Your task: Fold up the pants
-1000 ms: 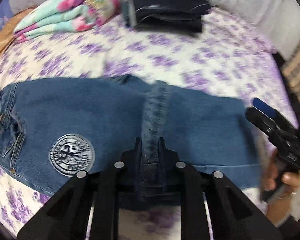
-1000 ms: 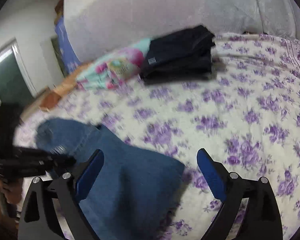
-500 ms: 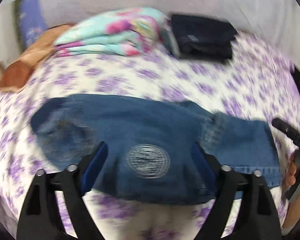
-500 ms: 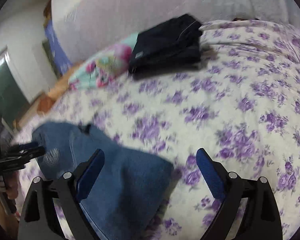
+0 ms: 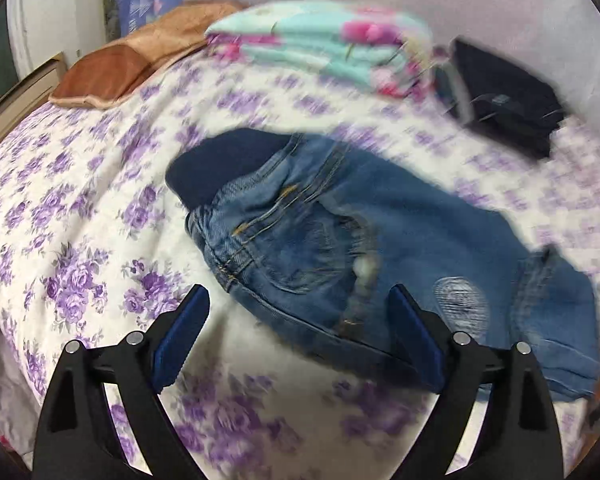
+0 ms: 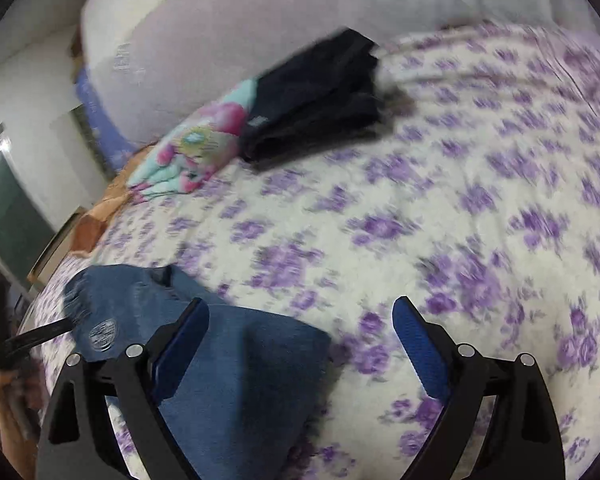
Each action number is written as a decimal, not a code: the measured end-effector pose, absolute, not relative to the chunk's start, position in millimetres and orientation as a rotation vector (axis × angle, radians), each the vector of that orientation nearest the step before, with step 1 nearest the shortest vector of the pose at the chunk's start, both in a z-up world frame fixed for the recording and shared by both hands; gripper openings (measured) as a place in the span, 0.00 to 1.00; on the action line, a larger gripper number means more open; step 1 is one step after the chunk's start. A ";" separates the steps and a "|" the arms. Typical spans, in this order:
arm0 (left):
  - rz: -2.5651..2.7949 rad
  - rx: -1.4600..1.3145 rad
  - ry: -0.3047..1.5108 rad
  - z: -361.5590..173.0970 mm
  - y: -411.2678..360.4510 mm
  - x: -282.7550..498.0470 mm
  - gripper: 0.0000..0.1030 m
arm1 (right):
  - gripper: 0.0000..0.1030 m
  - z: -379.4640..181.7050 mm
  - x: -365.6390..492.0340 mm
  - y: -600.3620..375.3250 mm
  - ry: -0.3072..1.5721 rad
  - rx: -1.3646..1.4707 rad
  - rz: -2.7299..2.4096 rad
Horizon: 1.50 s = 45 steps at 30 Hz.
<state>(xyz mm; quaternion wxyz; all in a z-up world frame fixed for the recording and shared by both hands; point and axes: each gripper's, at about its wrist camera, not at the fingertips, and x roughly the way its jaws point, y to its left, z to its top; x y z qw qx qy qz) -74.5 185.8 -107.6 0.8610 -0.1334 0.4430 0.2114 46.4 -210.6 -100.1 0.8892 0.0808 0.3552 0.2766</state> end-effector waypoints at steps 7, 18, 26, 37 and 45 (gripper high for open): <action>0.519 -0.276 0.927 -92.7 186.6 -77.2 0.88 | 0.66 -95.6 25.7 -179.4 0.746 0.065 0.770; 0.272 -0.093 0.831 -81.0 147.9 -3.7 0.88 | 0.67 -112.7 19.4 -158.8 0.789 -0.008 0.792; 0.398 -0.043 0.909 -95.1 145.7 15.0 0.89 | 0.73 -117.8 18.9 -149.9 0.825 -0.074 0.783; -0.071 -0.131 0.852 -64.1 14.5 13.0 0.89 | 0.26 -106.2 46.9 -206.8 0.839 0.145 0.605; 0.114 -0.036 0.983 -114.7 -14.3 50.8 0.91 | 0.14 -116.3 45.1 -192.0 0.868 0.089 0.618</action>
